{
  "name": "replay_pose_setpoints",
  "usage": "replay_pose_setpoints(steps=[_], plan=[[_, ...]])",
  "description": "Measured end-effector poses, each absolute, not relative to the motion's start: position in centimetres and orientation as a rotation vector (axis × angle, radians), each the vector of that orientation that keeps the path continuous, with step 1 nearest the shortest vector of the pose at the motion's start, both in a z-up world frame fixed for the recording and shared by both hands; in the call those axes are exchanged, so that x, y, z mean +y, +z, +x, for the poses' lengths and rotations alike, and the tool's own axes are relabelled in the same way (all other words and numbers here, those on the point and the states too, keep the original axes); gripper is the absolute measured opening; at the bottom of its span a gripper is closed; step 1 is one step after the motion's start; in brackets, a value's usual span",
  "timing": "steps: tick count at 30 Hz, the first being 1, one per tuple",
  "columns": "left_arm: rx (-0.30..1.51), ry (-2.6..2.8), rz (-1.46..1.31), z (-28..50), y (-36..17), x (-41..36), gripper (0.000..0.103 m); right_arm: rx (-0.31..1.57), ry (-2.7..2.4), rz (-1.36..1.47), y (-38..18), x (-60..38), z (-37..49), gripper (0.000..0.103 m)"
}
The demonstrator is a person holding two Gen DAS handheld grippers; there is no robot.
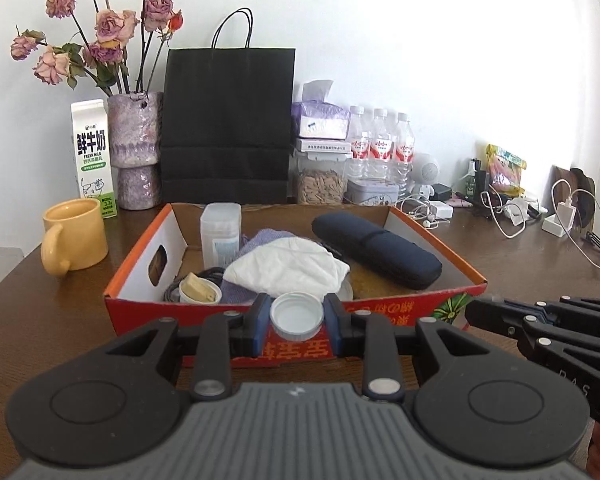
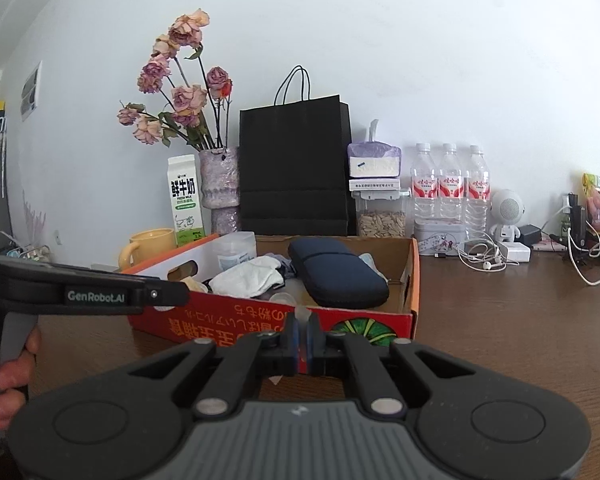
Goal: Organize objects
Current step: 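Carry the white cap and plastic strip over the box with both grippers, then open both grippers to drop the cap and strip into the box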
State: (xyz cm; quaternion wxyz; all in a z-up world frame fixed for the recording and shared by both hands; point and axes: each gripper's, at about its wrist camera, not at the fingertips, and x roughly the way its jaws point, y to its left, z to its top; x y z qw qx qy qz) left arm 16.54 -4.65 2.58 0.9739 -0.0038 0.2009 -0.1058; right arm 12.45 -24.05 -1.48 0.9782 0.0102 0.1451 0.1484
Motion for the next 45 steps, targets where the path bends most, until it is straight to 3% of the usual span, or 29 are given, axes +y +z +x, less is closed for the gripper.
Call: replay_pose_setpoints(steps=[19,39,40,41,42,43,44,45], plan=[[0.329,-0.145,-0.037,21.5,5.0,-1.5,0.030,0.212,0.385,-0.063,2.0,-17.9,19.5,0.003],[0.346,-0.094,-0.063,26.7,3.6,0.0,0.030,0.251,0.375,-0.062,0.4,-14.5,26.2,0.004],[0.343,-0.089,-0.060,26.7,3.5,0.0,0.032,0.253,0.370,-0.067,0.3,-14.6,26.2,0.008],[0.342,-0.087,-0.055,26.6,3.5,0.0,0.040,0.256,0.366,-0.071,0.3,-14.6,26.2,0.012],[0.339,-0.084,-0.051,26.5,3.4,0.0,0.059,0.261,0.363,-0.075,0.3,-14.7,26.1,0.013],[0.331,-0.076,-0.050,26.3,3.4,0.0,0.071,0.268,0.352,-0.081,0.2,-14.8,26.1,0.016],[0.317,-0.065,-0.047,26.1,3.4,0.0,0.088,0.273,0.346,-0.086,0.1,-14.9,26.0,0.026],[0.300,-0.056,-0.041,25.8,3.5,0.0,0.097,0.282,0.335,-0.088,0.1,-15.0,26.0,0.034]])
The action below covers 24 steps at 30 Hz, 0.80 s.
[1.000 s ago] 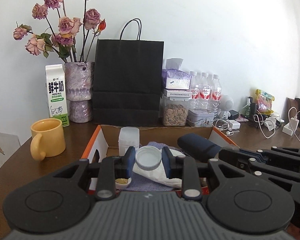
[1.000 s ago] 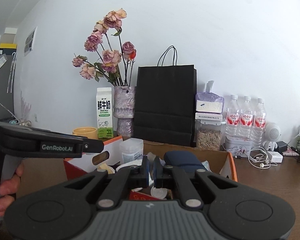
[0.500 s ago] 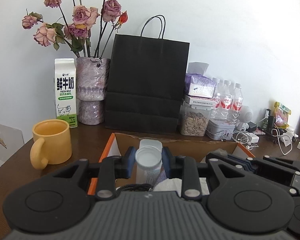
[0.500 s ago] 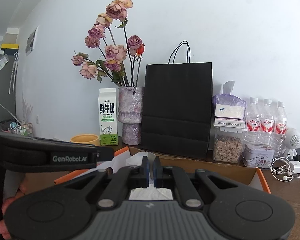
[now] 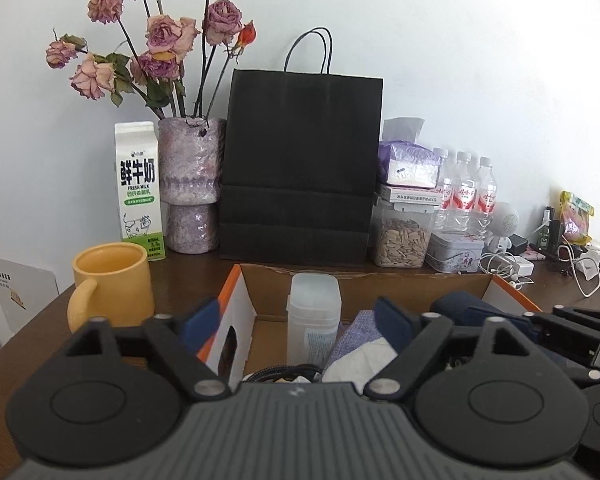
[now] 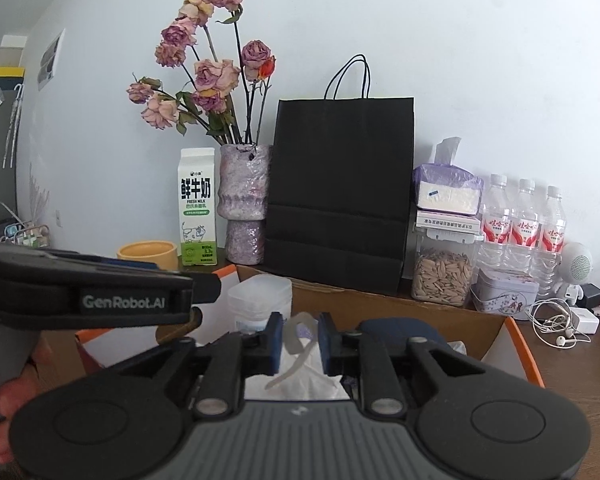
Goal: Organize objects
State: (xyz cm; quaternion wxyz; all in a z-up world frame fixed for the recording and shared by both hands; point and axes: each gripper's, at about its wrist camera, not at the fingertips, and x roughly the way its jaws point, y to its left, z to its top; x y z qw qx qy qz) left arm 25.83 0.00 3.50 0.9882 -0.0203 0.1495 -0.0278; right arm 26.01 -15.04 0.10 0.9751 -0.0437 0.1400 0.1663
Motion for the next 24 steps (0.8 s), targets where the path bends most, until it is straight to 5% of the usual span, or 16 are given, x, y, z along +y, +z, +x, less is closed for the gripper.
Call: replay_pose_setpoints(steps=[2,4,24], plan=[[0.271,-0.043,-0.034,25.4,3.7,-0.1,0.103,0.287,0.311,-0.084,0.1,-15.4,25.9,0.080],[0.263,-0.044,-0.030,25.2,3.8,-0.2,0.103,0.271,0.288,-0.080,0.1,-15.8,25.6,0.099],[0.328,-0.055,-0.046,21.4,5.3,0.6,0.103,0.331,0.263,-0.053,1.5,-17.5,22.4,0.103]])
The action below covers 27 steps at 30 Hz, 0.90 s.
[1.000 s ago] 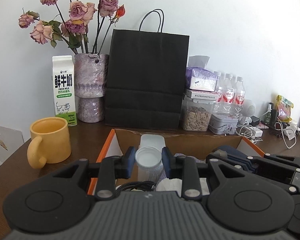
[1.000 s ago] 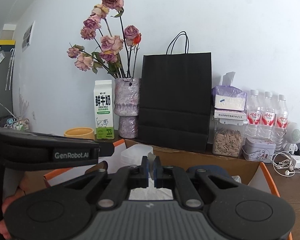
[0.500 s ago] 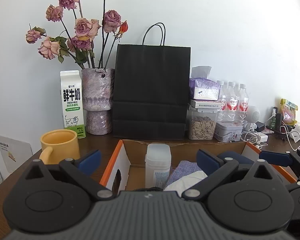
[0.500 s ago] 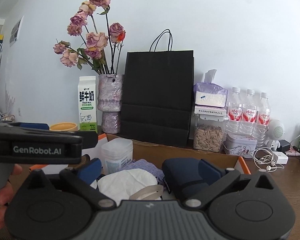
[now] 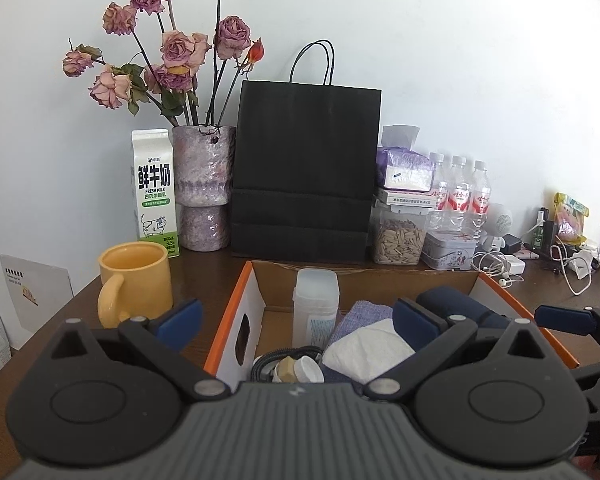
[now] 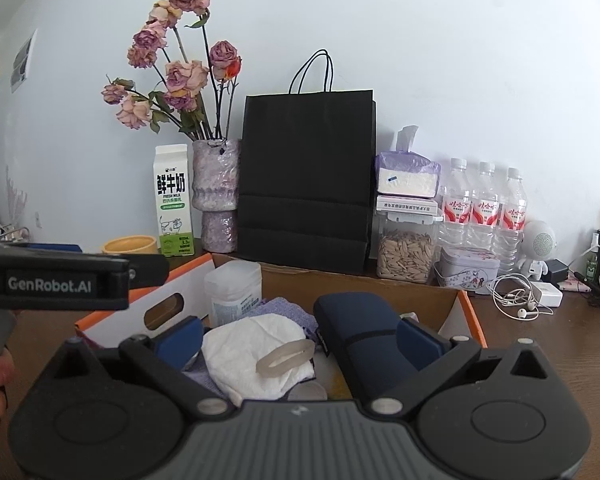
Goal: Organize objects
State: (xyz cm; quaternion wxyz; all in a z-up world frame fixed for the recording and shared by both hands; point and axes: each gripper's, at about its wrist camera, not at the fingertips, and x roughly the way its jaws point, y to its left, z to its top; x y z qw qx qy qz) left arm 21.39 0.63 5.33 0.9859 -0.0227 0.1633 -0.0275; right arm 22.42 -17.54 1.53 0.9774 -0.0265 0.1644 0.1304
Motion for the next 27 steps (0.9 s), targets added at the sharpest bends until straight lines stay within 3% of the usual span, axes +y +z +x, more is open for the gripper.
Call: replay_pose_setpoints(steps=[13,27], plan=[[0.462,-0.060,0.028,14.8,4.7,1.4,0.103,0.452,0.215,0.030,2.6,-21.0,14.4,0.103],[0.520,-0.045,-0.006,12.7,3.7,2.0,0.103,0.481,0.218,0.048,2.4,-21.3,11.8,0.103]])
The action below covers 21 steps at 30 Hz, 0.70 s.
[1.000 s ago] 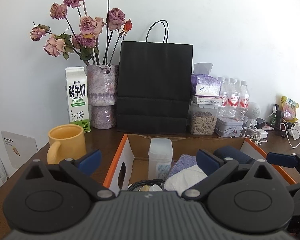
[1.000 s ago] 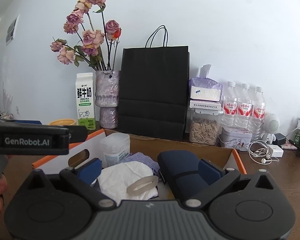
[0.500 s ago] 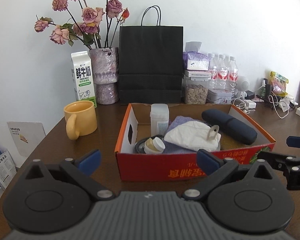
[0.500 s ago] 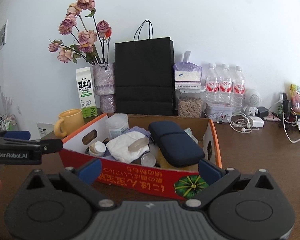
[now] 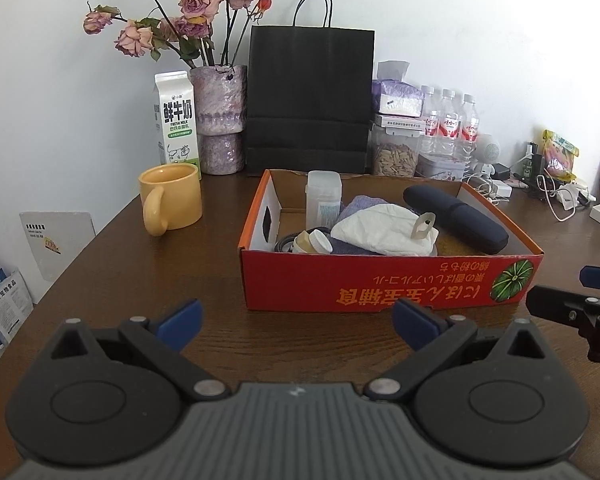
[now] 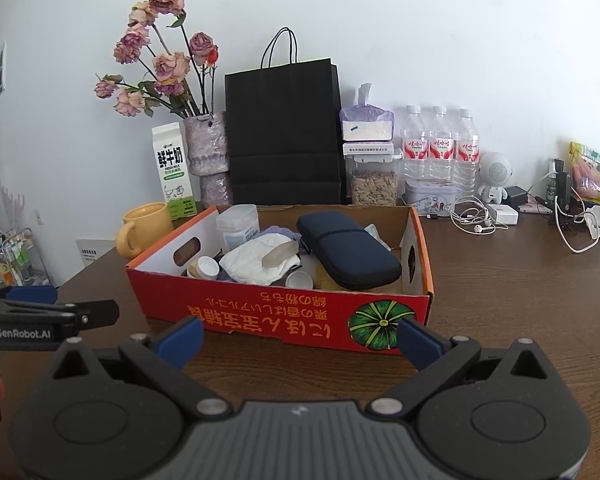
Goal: Organize objects
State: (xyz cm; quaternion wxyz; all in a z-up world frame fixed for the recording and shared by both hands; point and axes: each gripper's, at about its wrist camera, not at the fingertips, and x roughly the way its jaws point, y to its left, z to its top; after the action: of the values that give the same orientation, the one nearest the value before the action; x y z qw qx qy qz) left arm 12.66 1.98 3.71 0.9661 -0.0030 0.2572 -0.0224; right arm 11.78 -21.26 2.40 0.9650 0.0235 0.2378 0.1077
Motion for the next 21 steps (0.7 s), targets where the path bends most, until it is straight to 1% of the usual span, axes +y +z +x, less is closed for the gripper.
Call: replay_pose_setpoints(steps=[21], plan=[[0.515,-0.052,-0.007,11.98,3.90,1.77,0.103,0.478,0.220,0.047,2.68,-21.27,11.24,0.103]])
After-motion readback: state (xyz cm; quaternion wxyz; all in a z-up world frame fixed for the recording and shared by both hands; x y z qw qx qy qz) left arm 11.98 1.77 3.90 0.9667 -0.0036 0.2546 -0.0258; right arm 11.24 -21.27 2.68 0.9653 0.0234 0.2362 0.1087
